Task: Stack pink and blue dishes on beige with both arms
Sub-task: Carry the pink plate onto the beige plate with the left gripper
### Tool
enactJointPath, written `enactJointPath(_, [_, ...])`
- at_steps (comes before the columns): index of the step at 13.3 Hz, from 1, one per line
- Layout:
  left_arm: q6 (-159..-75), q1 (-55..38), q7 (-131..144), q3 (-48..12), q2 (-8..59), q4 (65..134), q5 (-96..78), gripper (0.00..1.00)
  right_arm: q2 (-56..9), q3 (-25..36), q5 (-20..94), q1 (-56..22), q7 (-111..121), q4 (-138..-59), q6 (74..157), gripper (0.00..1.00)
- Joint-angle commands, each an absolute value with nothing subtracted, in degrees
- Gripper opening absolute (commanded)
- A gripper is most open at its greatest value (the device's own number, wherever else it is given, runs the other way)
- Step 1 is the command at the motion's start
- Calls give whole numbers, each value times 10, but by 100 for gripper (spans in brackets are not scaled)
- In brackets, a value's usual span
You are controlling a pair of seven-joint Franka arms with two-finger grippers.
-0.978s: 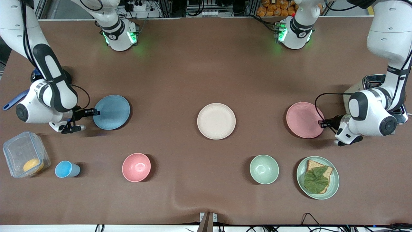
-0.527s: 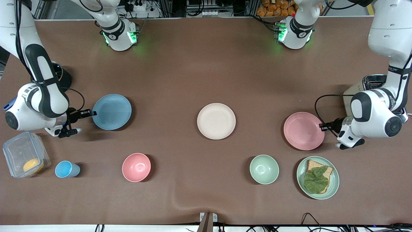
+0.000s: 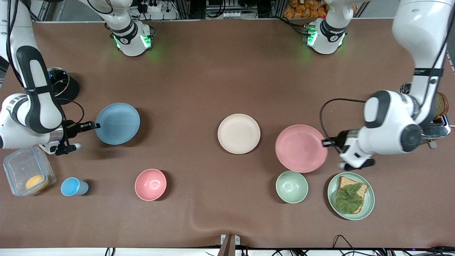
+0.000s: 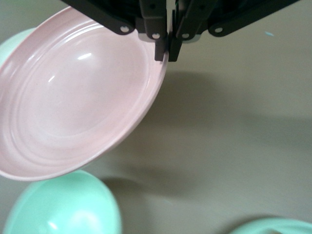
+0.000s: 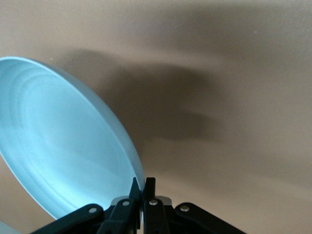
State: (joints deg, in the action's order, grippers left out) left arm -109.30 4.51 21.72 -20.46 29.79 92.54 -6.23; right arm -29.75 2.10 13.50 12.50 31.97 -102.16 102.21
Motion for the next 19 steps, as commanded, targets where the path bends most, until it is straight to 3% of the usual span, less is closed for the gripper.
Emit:
enactJointPath(1, [-1091, 3, 244, -205, 314, 912, -75, 0, -308, 14, 141, 135, 326, -1003, 1008, 0])
enactJointPath(19, [-1242, -111, 261, -205, 381, 968, -140, 0, -308, 9, 149, 31, 206, -940, 917, 0])
